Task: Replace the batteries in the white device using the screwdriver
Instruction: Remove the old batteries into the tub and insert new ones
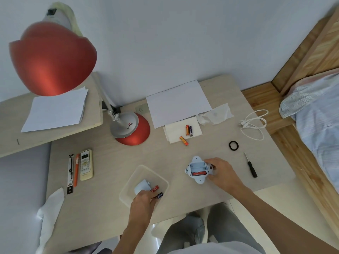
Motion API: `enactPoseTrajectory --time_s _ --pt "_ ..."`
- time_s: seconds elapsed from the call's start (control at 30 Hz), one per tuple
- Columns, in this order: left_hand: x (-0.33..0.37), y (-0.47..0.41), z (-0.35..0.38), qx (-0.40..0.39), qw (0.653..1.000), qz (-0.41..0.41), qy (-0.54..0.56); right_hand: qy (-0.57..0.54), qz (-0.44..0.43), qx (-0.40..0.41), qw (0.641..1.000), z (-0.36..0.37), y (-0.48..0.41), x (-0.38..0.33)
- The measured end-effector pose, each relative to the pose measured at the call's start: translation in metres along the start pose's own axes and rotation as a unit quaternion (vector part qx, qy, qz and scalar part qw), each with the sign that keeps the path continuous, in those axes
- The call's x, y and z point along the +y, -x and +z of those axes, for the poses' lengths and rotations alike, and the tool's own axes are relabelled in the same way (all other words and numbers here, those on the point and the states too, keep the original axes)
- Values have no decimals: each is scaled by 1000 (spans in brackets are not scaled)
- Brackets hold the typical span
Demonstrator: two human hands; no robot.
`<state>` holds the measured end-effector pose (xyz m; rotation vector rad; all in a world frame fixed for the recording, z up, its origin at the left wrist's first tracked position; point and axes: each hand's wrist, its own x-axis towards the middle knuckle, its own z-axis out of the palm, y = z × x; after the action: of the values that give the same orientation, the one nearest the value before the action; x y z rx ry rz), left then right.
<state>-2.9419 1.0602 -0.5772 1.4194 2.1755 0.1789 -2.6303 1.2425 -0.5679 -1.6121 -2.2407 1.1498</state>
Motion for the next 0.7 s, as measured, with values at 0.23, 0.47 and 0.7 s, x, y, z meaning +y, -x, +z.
enactPoseTrajectory --time_s 0.23,0.47,0.7 --pt "13 9 -17 24 998 0 49 -4 6 -7 1000 -2 -1 -1" --pt "60 4 -56 125 984 86 88 -5 18 -17 1000 -2 0 -1" --pt "133 -44 -42 56 967 250 -11 -5 25 -8 1000 -1 0 -2"
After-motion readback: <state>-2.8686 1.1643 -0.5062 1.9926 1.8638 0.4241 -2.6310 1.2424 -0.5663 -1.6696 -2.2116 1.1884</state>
